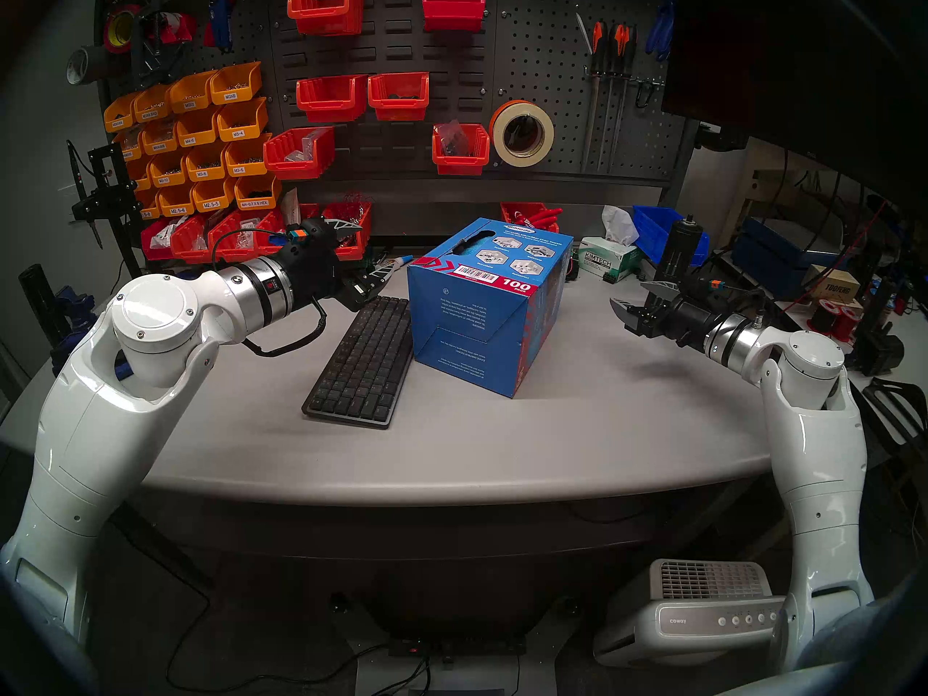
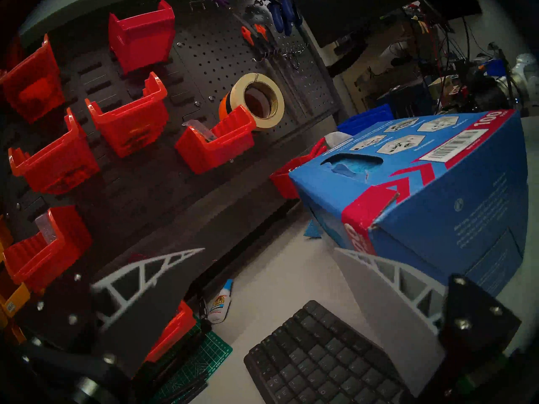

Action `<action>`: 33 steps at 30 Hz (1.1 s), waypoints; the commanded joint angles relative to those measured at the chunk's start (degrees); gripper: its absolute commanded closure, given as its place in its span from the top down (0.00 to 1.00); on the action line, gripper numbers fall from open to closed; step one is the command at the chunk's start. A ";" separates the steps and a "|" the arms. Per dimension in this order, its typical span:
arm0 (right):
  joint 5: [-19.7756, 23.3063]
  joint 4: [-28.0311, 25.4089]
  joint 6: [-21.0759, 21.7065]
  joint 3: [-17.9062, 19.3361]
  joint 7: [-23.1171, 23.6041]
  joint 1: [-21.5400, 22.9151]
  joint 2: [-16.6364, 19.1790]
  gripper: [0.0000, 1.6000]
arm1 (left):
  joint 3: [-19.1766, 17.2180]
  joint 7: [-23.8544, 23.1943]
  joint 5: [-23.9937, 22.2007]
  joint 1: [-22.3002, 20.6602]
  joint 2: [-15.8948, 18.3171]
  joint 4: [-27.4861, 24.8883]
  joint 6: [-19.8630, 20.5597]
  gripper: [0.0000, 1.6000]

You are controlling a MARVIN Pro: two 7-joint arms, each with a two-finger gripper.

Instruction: Take out a shop towel

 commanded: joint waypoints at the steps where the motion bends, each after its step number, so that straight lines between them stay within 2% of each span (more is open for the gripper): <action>1: 0.25 1.83 -0.98 -0.42 -1.82 6.66 2.13 1.00 | -0.30 0.60 -1.41 0.49 -1.60 -3.36 0.08 1.00; 5: 0.37 4.06 -1.01 -1.37 -2.71 8.88 2.46 1.00 | -0.06 0.99 -1.91 1.42 -2.28 -4.34 0.50 1.00; 6: 0.53 3.56 -1.35 -1.20 -2.90 7.62 2.79 1.00 | -0.07 1.06 -1.97 1.53 -2.36 -4.45 0.55 1.00; 10: 0.62 5.43 -1.34 -2.24 -3.46 10.21 2.90 1.00 | -0.32 1.58 -2.36 2.20 -2.76 -5.15 0.86 1.00; 20: 0.75 8.76 -1.86 -4.79 -5.00 14.15 3.14 1.00 | -2.51 3.47 -2.75 3.80 -2.97 -5.96 1.51 1.00; 25: 0.73 10.89 -2.26 -6.37 -5.59 16.21 2.84 1.00 | -5.51 5.09 -2.51 4.61 -2.52 -5.87 1.67 1.00; 33: 0.66 14.93 -2.88 -8.63 -6.03 19.55 2.69 1.00 | -12.96 7.15 -2.57 6.35 -1.52 -6.56 1.64 1.00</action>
